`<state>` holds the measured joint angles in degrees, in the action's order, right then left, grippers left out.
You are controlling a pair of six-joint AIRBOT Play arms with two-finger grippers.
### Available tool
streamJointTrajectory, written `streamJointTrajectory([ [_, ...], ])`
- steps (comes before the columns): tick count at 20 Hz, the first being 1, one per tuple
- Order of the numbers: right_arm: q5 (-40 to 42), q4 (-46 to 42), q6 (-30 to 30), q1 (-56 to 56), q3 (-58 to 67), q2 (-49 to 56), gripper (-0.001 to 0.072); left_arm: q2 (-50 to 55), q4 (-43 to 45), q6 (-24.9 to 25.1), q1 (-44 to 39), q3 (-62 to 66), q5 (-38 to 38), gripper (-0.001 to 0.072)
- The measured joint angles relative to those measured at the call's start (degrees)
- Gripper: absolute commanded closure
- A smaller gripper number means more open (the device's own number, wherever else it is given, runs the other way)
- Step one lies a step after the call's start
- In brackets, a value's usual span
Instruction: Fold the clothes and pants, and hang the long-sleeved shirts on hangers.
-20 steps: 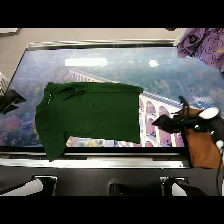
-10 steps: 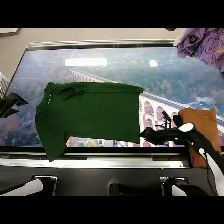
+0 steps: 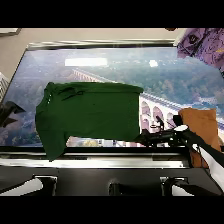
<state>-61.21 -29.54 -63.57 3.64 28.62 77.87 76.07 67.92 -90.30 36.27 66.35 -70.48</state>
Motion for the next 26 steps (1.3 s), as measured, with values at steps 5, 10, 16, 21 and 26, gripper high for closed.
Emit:
streamJointTrajectory([
  [5, 0.4, 1.3, 0.1, 0.0, 0.1, -0.4, 0.0683, 0.6, -6.5, 8.2, 5.0, -9.9, 4.2, -0.0013],
  [10, 2.1, 1.8, -0.5, 0.0, 0.1, -3.4, 0.0683, 5.0, -14.0, 17.7, 6.6, -14.2, 6.6, -0.0012],
  [16, 2.8, 2.0, -1.6, 0.0, 0.1, -5.3, 0.0683, 9.2, -20.3, 24.2, 6.9, -15.1, 6.7, -0.0012],
  [21, 4.0, 2.8, -1.8, 0.0, 0.4, -5.5, 0.0683, 10.0, -20.9, 26.1, 6.1, -15.4, 4.4, 0.0243],
  [26, 4.6, 3.2, -1.9, 0.0, 2.9, -5.6, 0.0684, 10.1, -20.9, 26.9, 5.8, -15.5, 1.0, 0.0689],
])
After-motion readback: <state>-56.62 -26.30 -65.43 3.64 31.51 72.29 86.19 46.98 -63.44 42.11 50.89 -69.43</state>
